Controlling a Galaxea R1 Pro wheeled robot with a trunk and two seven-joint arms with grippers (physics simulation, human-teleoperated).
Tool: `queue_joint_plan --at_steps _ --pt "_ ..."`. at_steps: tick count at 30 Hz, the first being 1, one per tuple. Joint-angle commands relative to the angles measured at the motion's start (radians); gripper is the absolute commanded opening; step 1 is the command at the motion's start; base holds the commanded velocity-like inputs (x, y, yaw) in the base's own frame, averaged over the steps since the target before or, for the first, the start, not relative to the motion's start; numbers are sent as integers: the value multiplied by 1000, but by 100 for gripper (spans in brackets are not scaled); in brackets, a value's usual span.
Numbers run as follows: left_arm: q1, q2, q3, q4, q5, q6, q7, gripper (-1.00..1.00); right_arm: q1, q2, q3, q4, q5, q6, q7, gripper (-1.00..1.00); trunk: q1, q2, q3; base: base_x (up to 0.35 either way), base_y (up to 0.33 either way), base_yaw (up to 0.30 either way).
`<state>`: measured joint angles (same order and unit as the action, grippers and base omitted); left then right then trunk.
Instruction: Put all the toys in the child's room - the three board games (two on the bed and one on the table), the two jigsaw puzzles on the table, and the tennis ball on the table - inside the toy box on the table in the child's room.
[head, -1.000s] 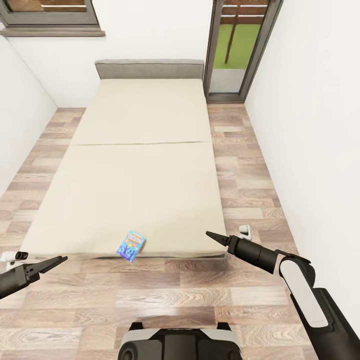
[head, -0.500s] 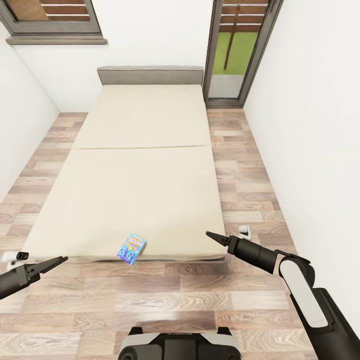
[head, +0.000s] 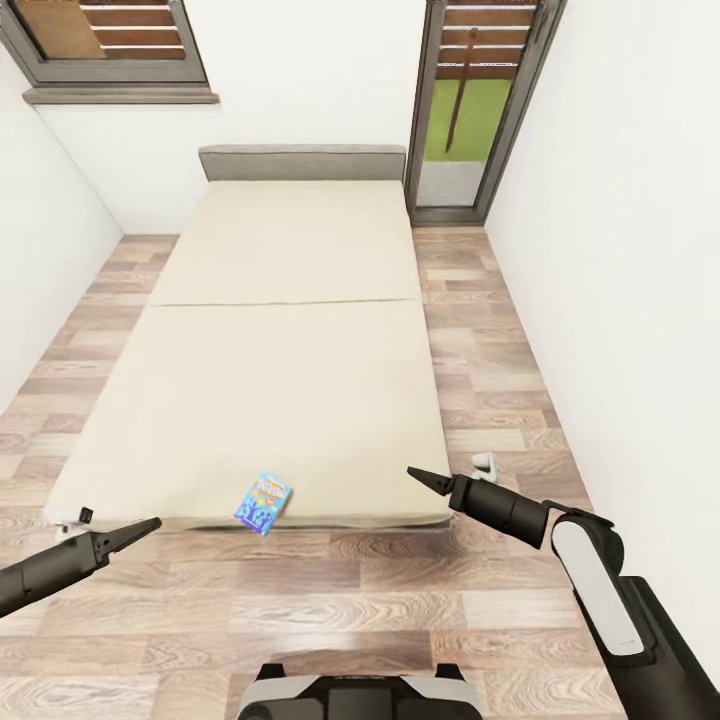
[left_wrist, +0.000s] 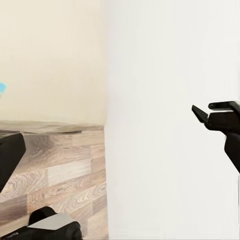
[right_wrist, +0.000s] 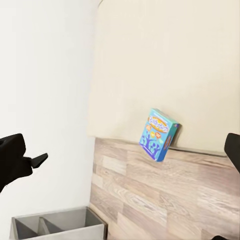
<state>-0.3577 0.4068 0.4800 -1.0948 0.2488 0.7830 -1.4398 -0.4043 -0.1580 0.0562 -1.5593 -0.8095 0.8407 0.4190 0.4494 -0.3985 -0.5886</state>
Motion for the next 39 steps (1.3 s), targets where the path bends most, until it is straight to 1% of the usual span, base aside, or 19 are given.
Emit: queue_joint_plan --at_steps 1,2,4,9,19,23,28,39 --pt "-1 -2 -9 -1 -1 10 -1 100 -1 1 0 0 3 3 3 100 1 -2 0 0 0 0" --pt "-1 -5 -25 -1 -3 10 1 100 -1 4 0 1 6 3 3 100 1 -2 2 0 0 0" --pt "-1 -8 -43 -3 -5 10 3 100 -1 6 0 2 8 3 3 100 1 -2 5 0 0 0" --pt "-2 -10 -60 -5 -7 10 5 100 -1 8 1 4 10 3 2 100 1 -2 14 0 0 0" --pt "-3 -11 -64 -5 -8 10 7 100 -1 9 2 4 10 3 2 100 1 -2 30 0 0 0" --pt "-3 -11 -64 -5 -8 10 27 100 -1 11 12 3 10 3 2 100 1 -2 37 0 0 0" --pt "-4 -11 -63 -5 -7 11 76 100 -1 13 26 4 11 1 1 100 1 -2 45 0 0 0" --pt "-4 -12 -63 -5 -6 10 89 100 -1 12 34 4 11 -12 1 100 1 -2 63 0 0 0"
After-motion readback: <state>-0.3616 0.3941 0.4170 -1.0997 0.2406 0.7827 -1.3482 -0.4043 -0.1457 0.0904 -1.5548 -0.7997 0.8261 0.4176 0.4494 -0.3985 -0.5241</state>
